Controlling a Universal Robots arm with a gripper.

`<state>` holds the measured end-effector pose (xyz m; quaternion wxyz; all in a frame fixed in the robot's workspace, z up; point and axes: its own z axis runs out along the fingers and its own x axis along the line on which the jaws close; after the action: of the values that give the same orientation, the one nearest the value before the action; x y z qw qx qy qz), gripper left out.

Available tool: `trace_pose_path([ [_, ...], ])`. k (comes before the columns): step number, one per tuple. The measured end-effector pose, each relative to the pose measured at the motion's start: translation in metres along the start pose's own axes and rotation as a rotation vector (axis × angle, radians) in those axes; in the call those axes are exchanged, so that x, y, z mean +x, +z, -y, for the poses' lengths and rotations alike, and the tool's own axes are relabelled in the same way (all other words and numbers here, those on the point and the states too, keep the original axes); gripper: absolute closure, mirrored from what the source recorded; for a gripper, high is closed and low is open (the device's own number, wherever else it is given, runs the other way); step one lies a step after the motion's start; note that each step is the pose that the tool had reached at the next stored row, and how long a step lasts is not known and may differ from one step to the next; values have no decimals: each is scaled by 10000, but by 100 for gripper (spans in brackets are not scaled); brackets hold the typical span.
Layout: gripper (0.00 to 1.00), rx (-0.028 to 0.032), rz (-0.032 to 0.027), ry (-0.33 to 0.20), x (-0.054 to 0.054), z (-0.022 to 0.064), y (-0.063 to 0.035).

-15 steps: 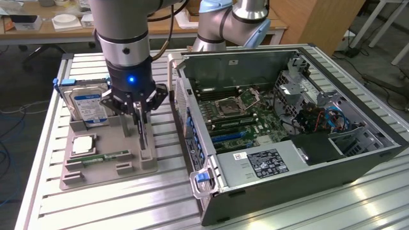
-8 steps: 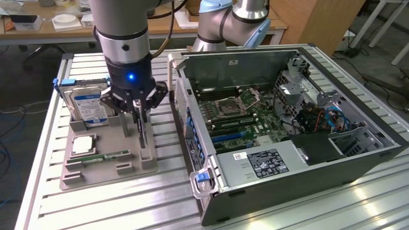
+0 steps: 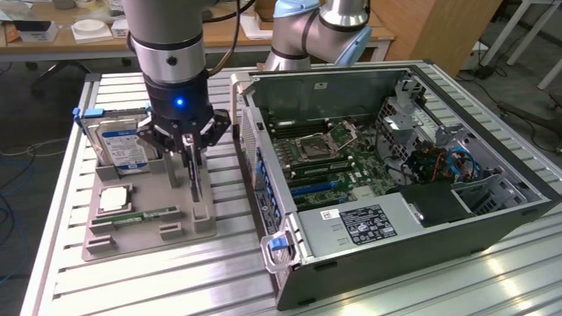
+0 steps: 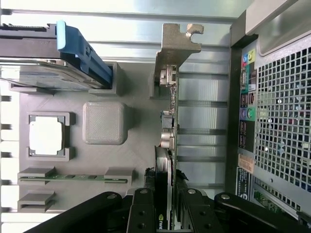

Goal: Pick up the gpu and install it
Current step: 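Pick up the gpu and move the gpu toward the slot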

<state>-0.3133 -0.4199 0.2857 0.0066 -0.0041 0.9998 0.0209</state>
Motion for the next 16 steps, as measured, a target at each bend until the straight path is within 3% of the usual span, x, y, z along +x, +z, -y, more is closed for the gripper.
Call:
trace_pose_path([
  [16,74,-17,0,1,-1,-3,-77],
])
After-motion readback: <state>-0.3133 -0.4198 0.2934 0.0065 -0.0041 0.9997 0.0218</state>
